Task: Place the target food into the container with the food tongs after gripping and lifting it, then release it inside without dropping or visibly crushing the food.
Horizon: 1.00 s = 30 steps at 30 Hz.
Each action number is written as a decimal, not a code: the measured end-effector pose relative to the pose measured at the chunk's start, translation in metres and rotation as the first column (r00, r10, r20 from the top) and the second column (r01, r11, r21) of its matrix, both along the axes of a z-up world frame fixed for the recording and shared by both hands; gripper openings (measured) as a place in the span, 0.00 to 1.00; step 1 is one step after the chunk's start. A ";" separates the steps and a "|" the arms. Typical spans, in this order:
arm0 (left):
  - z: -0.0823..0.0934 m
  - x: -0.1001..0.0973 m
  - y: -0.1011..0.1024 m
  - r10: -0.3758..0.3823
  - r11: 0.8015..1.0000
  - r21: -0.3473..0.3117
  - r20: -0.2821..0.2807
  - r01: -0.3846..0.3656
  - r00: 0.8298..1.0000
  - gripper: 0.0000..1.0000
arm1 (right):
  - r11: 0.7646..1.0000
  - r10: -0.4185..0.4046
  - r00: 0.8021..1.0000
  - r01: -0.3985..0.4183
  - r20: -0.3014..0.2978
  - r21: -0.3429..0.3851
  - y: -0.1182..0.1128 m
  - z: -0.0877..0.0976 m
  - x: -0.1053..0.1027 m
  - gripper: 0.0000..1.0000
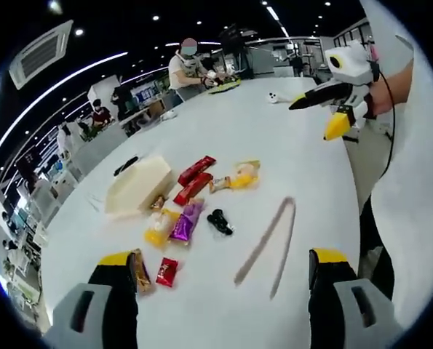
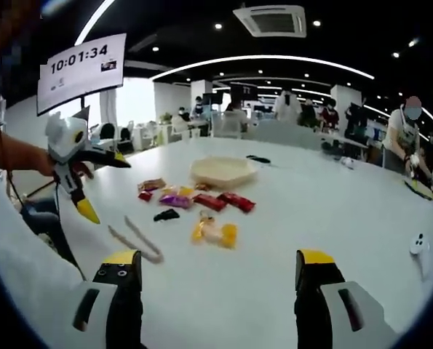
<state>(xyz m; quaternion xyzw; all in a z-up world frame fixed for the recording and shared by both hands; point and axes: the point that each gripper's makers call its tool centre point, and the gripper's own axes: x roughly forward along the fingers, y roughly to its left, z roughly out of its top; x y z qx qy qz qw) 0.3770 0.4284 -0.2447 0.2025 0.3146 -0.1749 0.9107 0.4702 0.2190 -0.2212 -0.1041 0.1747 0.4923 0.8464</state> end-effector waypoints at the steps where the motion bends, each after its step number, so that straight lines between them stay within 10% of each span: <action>1: -0.001 0.000 -0.001 -0.005 1.000 0.004 -0.008 0.005 1.000 0.99 | 1.000 -0.001 1.000 0.001 -0.001 -0.002 -0.001 -0.001 0.000 0.88; 30: -0.005 0.013 -0.011 -0.064 0.995 0.067 -0.055 0.067 0.996 1.00 | 1.000 -0.018 1.000 0.018 -0.008 0.018 -0.011 0.001 -0.002 0.87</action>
